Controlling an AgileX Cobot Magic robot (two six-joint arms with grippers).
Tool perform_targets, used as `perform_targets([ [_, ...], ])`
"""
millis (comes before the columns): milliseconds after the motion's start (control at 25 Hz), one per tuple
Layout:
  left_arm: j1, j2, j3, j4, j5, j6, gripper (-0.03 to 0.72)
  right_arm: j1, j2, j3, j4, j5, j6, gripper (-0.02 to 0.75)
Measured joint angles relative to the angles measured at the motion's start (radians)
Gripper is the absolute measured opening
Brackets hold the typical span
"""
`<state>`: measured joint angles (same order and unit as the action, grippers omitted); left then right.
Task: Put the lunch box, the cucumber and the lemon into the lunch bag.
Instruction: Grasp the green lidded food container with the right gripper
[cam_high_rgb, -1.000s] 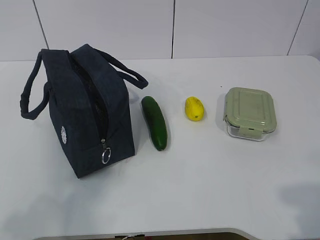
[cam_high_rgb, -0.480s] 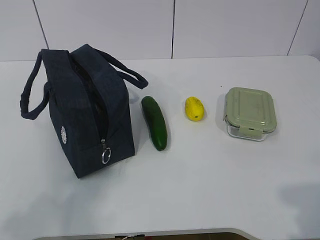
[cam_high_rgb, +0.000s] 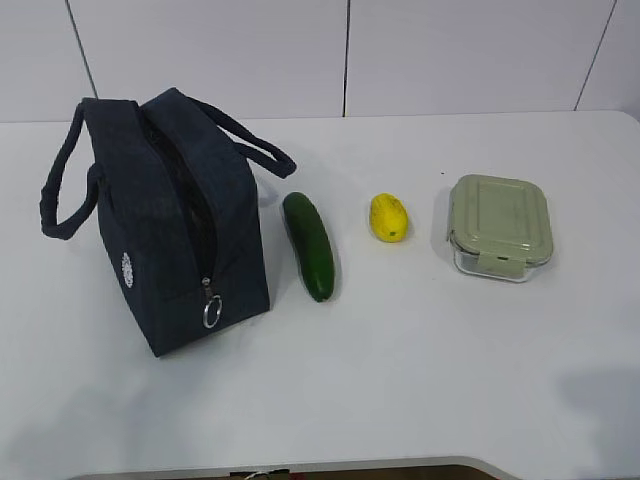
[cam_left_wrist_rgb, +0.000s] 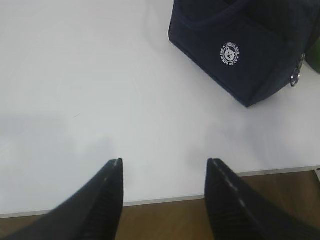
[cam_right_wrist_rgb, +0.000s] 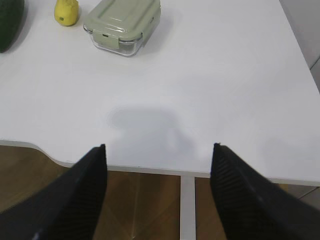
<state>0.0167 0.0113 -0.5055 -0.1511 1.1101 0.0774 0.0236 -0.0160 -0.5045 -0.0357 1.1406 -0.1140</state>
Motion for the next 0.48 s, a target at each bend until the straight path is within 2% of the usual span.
perform_targets([
  [480,0.000,0.000,0.000,0.000,0.000,0.000,0.363,0.000,0.000,0.000,0.000,0.000,0.000,0.517],
])
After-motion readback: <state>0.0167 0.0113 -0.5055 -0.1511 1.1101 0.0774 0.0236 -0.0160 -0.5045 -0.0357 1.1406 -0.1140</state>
